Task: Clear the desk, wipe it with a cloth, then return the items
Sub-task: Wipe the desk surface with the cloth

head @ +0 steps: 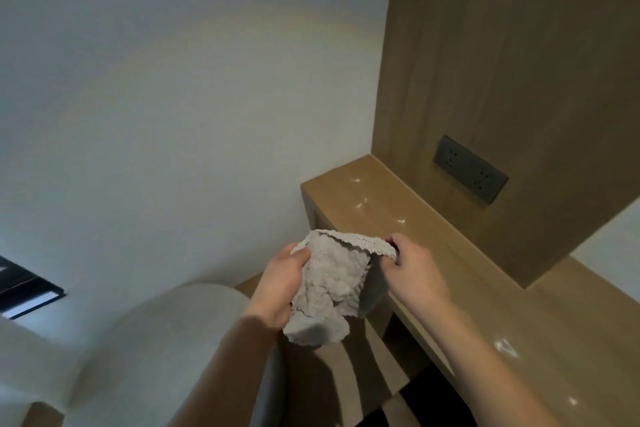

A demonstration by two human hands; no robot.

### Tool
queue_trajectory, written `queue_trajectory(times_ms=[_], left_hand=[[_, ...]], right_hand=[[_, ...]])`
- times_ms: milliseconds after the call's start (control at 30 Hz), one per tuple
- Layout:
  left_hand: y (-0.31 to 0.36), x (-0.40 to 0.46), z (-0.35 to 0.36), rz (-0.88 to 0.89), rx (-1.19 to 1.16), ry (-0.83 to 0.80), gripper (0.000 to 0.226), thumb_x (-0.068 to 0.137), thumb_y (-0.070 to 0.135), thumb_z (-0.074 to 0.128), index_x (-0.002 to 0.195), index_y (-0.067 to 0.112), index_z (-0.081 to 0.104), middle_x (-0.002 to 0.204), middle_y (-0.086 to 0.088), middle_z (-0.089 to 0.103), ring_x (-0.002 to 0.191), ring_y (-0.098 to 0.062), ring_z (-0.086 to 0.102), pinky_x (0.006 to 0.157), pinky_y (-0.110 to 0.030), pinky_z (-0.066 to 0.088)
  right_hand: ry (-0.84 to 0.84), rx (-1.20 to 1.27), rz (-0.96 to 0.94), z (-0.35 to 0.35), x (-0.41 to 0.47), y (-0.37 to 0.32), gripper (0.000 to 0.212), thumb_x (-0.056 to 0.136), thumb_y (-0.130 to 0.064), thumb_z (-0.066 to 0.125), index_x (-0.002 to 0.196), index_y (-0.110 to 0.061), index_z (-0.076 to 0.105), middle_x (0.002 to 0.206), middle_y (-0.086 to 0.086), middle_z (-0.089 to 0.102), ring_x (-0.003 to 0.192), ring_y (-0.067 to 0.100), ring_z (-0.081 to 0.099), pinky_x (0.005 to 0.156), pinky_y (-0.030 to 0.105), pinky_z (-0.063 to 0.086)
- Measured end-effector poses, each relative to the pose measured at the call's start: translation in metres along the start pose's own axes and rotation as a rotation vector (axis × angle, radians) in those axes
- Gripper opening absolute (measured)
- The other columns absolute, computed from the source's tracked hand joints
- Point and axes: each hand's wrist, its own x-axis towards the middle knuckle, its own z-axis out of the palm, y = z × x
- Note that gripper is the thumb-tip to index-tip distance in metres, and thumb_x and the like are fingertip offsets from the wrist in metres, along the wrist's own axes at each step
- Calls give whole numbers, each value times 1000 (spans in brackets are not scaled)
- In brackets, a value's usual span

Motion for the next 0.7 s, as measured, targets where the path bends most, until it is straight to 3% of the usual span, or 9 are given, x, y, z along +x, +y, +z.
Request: queue_trajectory(times_ms=[100,167,267,367,467,533,600,633,700], left_hand=[[37,36,11,-67,-116,46,36,94,22,52,122,1,62,103,-23,74,92,-37,74,87,-50,58],[64,59,18,-87,-175,79,32,91,19,48,111,-1,64,93,-23,74,79,-34,74,73,-41,59],[104,96,26,26,-220,97,32,83,7,41,108,3,60,101,-24,67,84,-34,69,74,-41,58],[140,137,28,193,-217,132,51,77,-6,31,121,3,54,101,-21,60,87,-33,60,75,-38,51],[159,180,29,319,-117,105,64,63,-7,35,122,3,56,93,-15,60,80,-29,58,64,-34,46],[156,210,37,382,-9,102,55,65,-15,35,111,5,59,86,-12,61,72,-24,59,60,-32,46],[142,245,51,458,157,103,37,69,-16,39,100,-5,56,79,-11,62,68,-23,59,56,-30,46],[129,265,58,482,242,109,37,69,-12,43,103,-7,56,84,-11,64,74,-25,62,59,-33,49],[97,310,69,436,427,220,49,77,-4,49,125,5,54,109,-10,61,99,-29,60,80,-42,52]], right_hand=[[15,30,-14,-8,51,-2,19,96,-19,56,114,-23,60,103,-4,63,80,11,62,66,31,54],[14,53,-34,-10,85,-6,24,96,-19,56,119,-19,60,106,0,65,81,16,62,67,32,49],[3,73,-63,-9,138,-13,22,95,-23,57,116,-19,62,107,2,67,89,20,63,77,42,54],[6,103,-99,-6,193,-14,17,92,-28,59,109,-24,61,103,-3,65,90,16,60,82,45,55],[26,107,-54,3,238,2,38,92,-39,64,129,-31,55,126,-8,58,109,12,57,94,40,53],[44,45,11,11,254,22,49,93,-39,63,139,-30,48,139,-8,52,122,15,54,101,40,50],[45,-13,71,20,264,48,50,96,-36,59,143,-29,43,145,-6,48,129,18,50,106,40,46],[40,-37,90,25,268,62,49,97,-35,57,144,-29,42,146,-5,46,131,18,48,108,38,44],[15,-96,81,35,278,90,47,99,-33,53,145,-27,42,147,-4,46,134,17,46,111,35,40]])
